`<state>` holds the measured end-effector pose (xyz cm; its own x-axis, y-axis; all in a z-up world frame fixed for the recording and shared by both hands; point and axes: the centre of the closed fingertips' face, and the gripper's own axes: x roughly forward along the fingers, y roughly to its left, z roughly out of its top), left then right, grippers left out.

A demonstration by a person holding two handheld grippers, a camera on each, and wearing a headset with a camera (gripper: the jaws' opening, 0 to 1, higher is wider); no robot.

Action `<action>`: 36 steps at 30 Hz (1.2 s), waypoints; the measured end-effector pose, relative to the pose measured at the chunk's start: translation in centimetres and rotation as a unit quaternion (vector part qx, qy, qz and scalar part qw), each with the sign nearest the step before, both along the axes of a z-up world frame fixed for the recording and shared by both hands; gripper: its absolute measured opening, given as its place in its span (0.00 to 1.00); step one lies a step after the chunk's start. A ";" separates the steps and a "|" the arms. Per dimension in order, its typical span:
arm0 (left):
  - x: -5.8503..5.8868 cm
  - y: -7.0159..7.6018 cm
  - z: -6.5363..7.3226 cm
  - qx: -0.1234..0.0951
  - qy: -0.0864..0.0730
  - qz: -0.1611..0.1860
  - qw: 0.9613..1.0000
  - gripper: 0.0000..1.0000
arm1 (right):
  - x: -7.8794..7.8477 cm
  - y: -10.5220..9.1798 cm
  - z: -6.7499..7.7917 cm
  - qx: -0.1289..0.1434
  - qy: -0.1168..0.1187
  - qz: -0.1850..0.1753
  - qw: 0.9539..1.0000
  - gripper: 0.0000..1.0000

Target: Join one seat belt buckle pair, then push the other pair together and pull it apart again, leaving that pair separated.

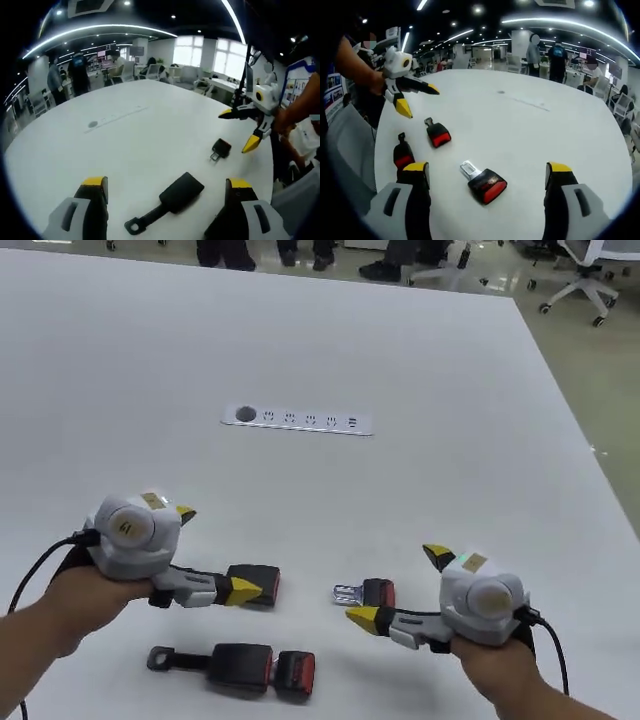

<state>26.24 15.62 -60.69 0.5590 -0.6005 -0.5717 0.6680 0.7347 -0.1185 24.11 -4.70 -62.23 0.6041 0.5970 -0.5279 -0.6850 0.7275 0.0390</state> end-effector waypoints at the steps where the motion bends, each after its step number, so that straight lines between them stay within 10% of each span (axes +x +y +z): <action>1: -0.4 0.0 0.4 -0.003 0.002 0.006 1.000 1.00 | -0.2 0.0 0.1 0.001 -0.001 -0.004 1.000 0.96; 9: -3.9 0.2 1.6 -0.042 -0.007 0.038 0.998 1.00 | -2.5 -0.4 1.2 0.011 -0.013 -0.031 0.999 0.95; 20: -8.1 2.6 1.8 -0.041 -0.003 0.056 0.998 1.00 | -5.6 -1.9 1.8 0.021 -0.026 -0.052 0.998 0.96; 36: -10.6 5.1 2.5 -0.055 -0.010 0.079 0.995 1.00 | -8.9 -4.3 2.4 0.023 -0.037 -0.081 0.996 1.00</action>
<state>15.60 20.68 -58.14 0.6619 -0.5627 -0.4952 0.5476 0.8141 -0.1932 15.17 -8.99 -59.84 0.7306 0.5103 -0.4537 -0.5605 0.8277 0.0284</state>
